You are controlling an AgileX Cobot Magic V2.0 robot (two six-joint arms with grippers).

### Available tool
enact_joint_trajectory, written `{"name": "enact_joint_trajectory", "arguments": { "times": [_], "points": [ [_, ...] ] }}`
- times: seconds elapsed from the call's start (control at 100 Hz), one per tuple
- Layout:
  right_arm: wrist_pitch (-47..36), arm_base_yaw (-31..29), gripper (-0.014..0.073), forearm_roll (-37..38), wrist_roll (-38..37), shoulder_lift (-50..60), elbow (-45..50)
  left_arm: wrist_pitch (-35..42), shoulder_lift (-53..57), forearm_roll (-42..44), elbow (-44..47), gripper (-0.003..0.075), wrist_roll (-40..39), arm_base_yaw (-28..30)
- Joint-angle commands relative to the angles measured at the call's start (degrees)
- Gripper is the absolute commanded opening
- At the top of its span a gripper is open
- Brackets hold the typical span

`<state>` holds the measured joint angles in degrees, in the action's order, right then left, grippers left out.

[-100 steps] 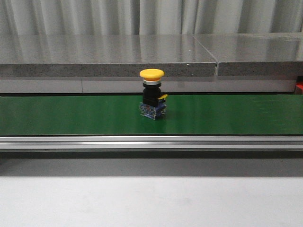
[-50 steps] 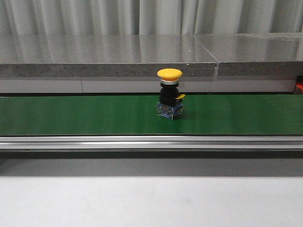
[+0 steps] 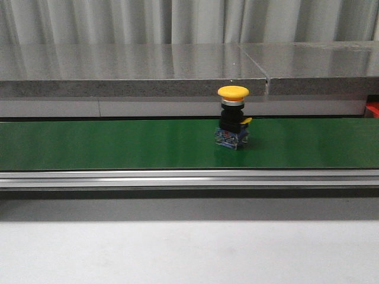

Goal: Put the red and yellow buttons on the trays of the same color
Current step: 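Move the right gripper to the yellow button on the conveyor and grasp it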

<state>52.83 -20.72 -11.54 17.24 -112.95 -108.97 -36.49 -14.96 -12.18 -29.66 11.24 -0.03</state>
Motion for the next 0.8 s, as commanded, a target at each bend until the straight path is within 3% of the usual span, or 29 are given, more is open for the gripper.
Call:
{"name": "enact_joint_trajectory", "arguments": {
  "times": [0.0,0.56,0.79],
  "points": [
    [-0.91,1.69,0.0589,-1.15,1.14,7.07,0.99,3.92,-0.55,-1.03,-1.4,-0.0019,-0.13,-0.29],
    [-2.58,12.08,0.058,-1.15,2.65,35.42,36.56,3.92,-0.55,-1.03,-1.4,-0.0019,-0.13,-0.29],
    [-1.12,15.9,0.058,-1.15,4.57,41.08,45.75,3.92,-0.55,-1.03,-1.4,-0.0019,-0.13,-0.29]
  ]
}}
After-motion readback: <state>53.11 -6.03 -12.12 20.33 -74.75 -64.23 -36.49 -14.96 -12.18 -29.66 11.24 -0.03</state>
